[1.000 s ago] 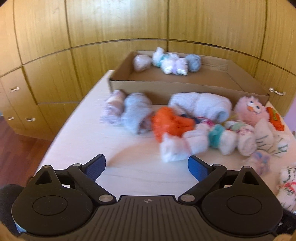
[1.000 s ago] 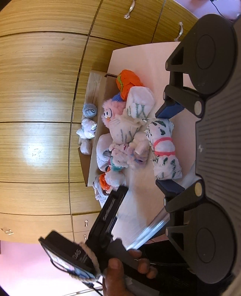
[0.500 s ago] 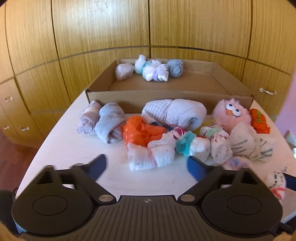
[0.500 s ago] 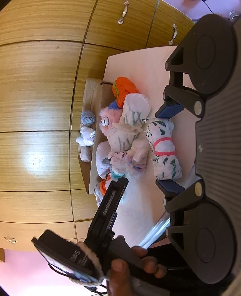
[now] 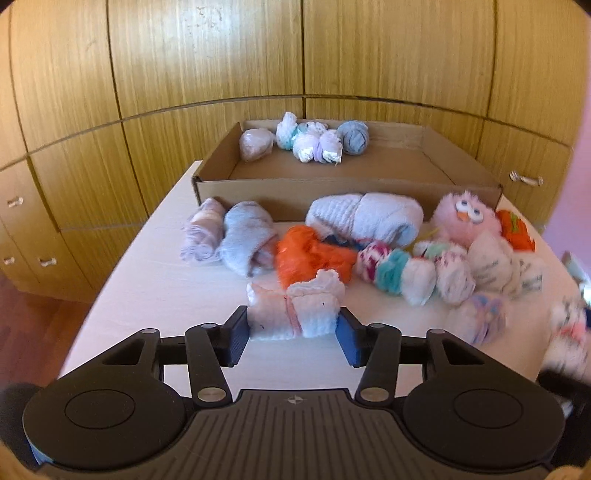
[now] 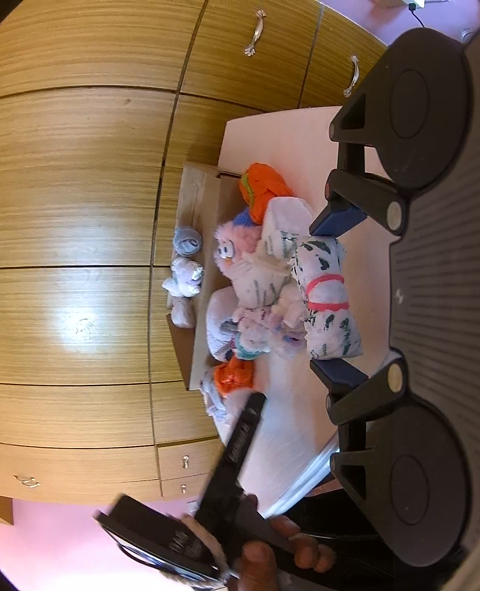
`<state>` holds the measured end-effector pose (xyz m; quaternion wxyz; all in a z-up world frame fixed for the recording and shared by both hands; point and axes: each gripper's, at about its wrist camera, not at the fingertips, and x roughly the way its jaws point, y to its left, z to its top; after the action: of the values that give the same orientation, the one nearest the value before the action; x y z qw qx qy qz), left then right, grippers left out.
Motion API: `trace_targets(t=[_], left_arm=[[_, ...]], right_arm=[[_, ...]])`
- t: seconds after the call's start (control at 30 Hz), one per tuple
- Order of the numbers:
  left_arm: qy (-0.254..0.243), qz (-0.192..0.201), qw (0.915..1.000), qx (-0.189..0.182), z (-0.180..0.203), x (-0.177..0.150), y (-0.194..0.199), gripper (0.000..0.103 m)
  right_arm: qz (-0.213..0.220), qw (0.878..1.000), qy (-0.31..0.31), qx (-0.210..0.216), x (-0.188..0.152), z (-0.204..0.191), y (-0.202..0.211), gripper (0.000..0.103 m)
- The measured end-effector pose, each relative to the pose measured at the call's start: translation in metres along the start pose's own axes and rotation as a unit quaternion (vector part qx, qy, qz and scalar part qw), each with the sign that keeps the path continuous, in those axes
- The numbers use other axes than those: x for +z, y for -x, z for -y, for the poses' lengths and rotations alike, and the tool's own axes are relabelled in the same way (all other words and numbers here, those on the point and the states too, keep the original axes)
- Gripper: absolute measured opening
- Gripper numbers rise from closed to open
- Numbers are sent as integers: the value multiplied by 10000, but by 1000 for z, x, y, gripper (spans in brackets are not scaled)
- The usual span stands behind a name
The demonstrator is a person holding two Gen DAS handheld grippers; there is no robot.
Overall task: Organize objects
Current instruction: 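Carry both socks into the box and open both grippers to release them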
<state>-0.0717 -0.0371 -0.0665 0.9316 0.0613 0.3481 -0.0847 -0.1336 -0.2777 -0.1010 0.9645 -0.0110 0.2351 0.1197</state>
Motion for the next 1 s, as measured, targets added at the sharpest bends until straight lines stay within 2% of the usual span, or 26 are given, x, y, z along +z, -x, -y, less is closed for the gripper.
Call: trace_targets(t=[0.1,0.23,0.3,0.6,0.77,1.0], left_arm=[[-38,-86,9999,-114,-11,0,3,57],[-292,197,9991,-240,-19,11,17,56],[-429,305,9980,-362,-22,22,21,56],[-970,627,9910,-672,-26,84,19,55],[-1279,731,9839,-1010,-14,123,8,56],[-1449,570,9772,-1442,9,175,-35,56]], right_arm=[[67,10000,-15,-23,6,2,3,67],[196,9998,14,-29,23,6,7,67],[276,9994,182,83,35,9,7,67],[408,9988,286,-16,84,30,-4,67],[426,9972,606,-42,116,40,-17,67],[293,9942,1025,-122,149,62,-50,67]])
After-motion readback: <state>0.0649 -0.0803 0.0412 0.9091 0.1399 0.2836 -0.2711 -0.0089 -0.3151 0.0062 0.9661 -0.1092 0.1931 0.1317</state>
